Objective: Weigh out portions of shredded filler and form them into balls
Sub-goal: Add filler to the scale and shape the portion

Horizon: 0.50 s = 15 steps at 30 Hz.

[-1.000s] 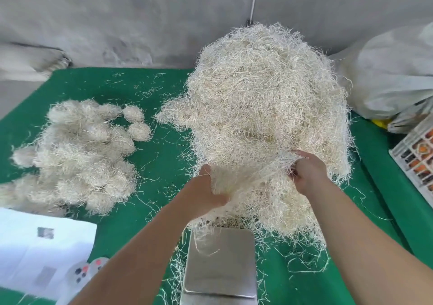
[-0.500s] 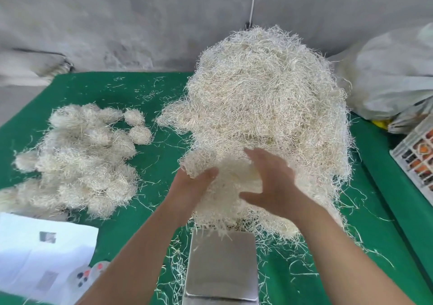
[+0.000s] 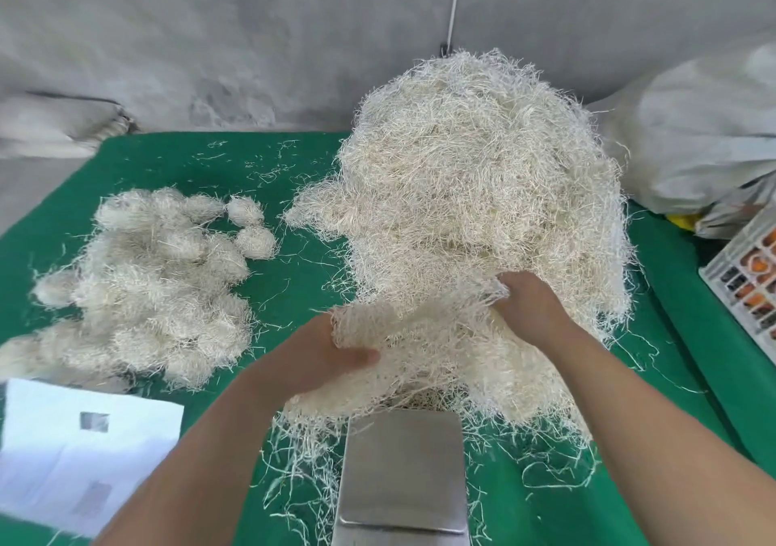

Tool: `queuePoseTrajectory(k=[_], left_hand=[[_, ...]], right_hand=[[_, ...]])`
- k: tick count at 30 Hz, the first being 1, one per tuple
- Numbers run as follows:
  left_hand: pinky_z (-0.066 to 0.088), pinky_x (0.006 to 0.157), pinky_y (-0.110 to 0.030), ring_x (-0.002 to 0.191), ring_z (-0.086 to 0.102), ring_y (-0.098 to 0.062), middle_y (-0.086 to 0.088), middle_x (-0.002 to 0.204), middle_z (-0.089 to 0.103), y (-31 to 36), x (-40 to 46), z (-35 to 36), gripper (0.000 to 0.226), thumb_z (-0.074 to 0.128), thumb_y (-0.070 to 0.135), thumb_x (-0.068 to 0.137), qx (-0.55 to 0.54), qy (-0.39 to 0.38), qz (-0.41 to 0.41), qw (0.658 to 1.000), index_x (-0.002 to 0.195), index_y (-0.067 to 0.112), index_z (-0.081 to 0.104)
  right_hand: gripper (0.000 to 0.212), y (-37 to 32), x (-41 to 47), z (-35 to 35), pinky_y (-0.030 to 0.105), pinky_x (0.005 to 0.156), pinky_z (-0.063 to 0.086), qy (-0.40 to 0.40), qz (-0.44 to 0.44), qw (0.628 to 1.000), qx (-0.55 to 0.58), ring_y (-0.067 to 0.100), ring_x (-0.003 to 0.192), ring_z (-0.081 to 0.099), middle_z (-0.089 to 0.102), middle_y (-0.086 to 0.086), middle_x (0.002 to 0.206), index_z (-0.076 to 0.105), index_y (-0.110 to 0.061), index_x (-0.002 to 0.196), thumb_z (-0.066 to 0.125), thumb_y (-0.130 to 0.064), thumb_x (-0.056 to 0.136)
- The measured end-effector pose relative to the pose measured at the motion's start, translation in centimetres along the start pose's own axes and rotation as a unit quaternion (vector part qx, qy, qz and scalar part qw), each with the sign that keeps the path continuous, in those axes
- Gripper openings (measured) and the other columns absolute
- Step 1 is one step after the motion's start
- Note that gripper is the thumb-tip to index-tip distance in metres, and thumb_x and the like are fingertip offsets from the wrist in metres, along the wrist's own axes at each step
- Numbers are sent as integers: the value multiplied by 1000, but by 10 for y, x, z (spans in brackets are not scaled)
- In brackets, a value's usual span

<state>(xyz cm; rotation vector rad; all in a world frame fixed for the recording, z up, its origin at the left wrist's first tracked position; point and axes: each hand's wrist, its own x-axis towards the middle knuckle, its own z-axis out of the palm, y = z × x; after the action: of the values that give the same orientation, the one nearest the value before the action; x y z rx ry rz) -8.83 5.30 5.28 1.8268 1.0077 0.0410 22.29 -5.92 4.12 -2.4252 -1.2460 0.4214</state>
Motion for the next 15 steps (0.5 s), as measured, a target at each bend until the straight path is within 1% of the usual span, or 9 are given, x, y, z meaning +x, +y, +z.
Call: queuePoseTrajectory(k=[1,3,6,7,9,11,12,13,15], left_hand=[[62,79,-41,76,70,-29,1,91,76,-2,2,2,38,77,60,84,-2,-1,5,1000,109,32,69],[56,67,-38,62,63,-23,2,79,73,-7,9,5,17,73,40,94,4,9,14,1000,103,26,71],[48,57,-33,59,53,-16,-9,74,64,-10,16,10,4,66,27,97,8,31,13,999,98,24,69],[48,55,-31,58,52,-14,-7,73,64,-12,17,10,6,63,25,98,0,47,11,999,97,28,68],[49,51,-26,55,54,-8,-3,72,64,-19,19,7,10,59,23,100,-13,92,-3,996,99,31,66],[50,48,-22,49,55,-3,-3,74,63,-26,16,0,8,56,24,101,-43,149,-35,987,100,26,63],[52,50,-25,52,59,-5,-5,76,64,-30,15,-5,7,56,27,101,-73,177,-57,980,100,24,62],[53,52,-29,57,61,-8,-6,79,62,-34,14,-10,14,56,32,101,-112,205,-84,969,101,18,60],[56,69,-38,84,66,-19,-9,99,61,-35,11,-18,41,57,46,101,-200,261,-160,931,120,10,51]], right_hand=[[36,0,3,1,30,76,41,-21,32,999,34,27,90,59,63,21,126,63,0,132,65,-12,99],[45,-2,6,4,30,69,45,-49,100,986,125,21,80,58,63,23,129,55,4,141,64,-9,99],[64,0,11,5,33,78,51,-58,162,952,255,19,90,58,53,19,145,41,-2,155,66,-4,96],[61,2,13,6,36,81,51,-49,166,955,241,20,92,59,53,18,148,45,-2,153,67,-4,95],[38,10,17,6,43,77,57,0,185,957,222,25,86,66,67,17,128,63,3,132,64,-4,95],[23,23,20,-2,38,58,50,48,246,931,264,24,67,59,71,18,95,69,4,112,56,-7,97],[25,30,22,-8,34,55,45,66,294,901,312,22,65,53,67,15,89,66,5,116,54,-8,99],[30,40,24,-13,34,58,47,74,337,867,360,20,71,53,63,14,95,59,3,127,54,-11,101],[45,56,31,-22,35,80,57,93,371,820,425,22,91,59,61,15,123,48,-5,146,58,-13,103]])
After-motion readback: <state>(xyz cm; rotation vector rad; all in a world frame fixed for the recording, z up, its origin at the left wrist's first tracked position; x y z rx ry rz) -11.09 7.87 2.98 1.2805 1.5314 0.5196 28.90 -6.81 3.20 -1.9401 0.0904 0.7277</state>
